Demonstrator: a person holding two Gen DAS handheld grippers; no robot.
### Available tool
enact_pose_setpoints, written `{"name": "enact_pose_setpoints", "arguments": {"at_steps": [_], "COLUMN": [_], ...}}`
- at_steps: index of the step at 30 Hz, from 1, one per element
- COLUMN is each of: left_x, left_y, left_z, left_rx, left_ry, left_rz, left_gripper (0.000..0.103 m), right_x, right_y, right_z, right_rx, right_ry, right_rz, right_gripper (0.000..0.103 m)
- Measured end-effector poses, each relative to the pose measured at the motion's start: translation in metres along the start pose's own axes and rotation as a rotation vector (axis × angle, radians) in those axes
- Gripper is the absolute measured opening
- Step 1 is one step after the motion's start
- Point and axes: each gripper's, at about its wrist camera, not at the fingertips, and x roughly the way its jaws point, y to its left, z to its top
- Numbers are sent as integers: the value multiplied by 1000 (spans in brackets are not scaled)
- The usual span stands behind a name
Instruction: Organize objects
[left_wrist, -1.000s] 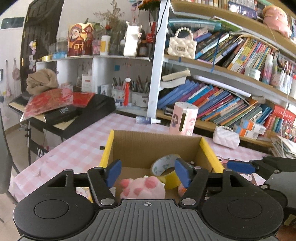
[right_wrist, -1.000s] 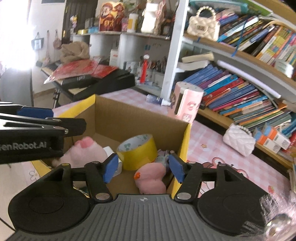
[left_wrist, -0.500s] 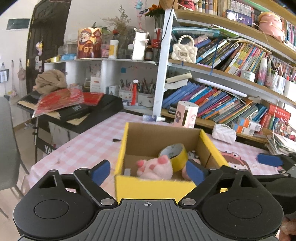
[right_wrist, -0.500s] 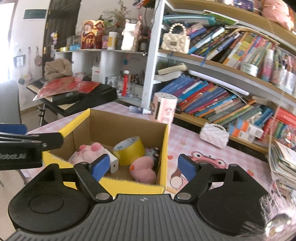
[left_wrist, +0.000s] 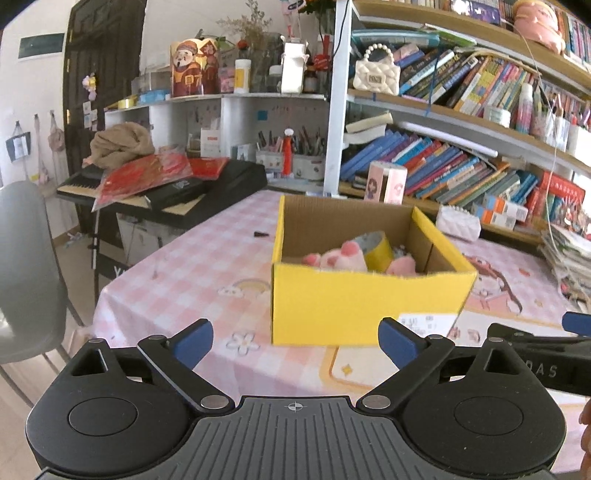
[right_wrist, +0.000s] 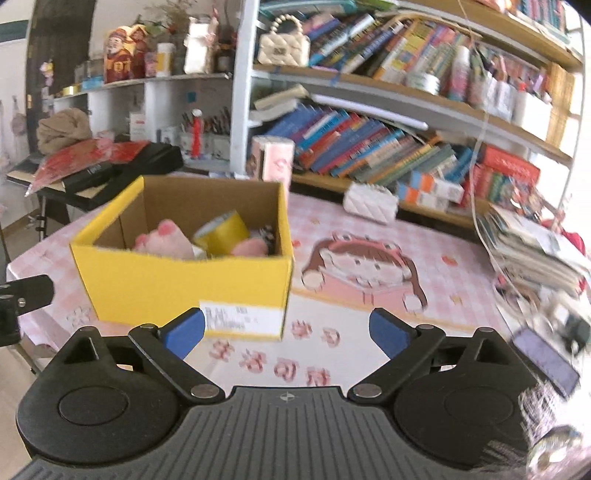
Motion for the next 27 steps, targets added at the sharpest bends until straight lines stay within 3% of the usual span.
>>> {"name": "enact_pose_setpoints", "arguments": {"at_steps": [16,27], "left_x": [-6,-10], "left_y": [-6,-37], "left_z": [-32,-41], "left_rx": [62,132], "left_ry": [116,94], "left_rz": [-42,-80], "left_gripper": [101,101], "right_x": [-23,-38], "right_y": [0,-24], "right_z": [-37,-60], "right_rx": [51,87], "right_ry": [75,94], "right_rz": [-84,-184], "right_gripper": [103,103]}}
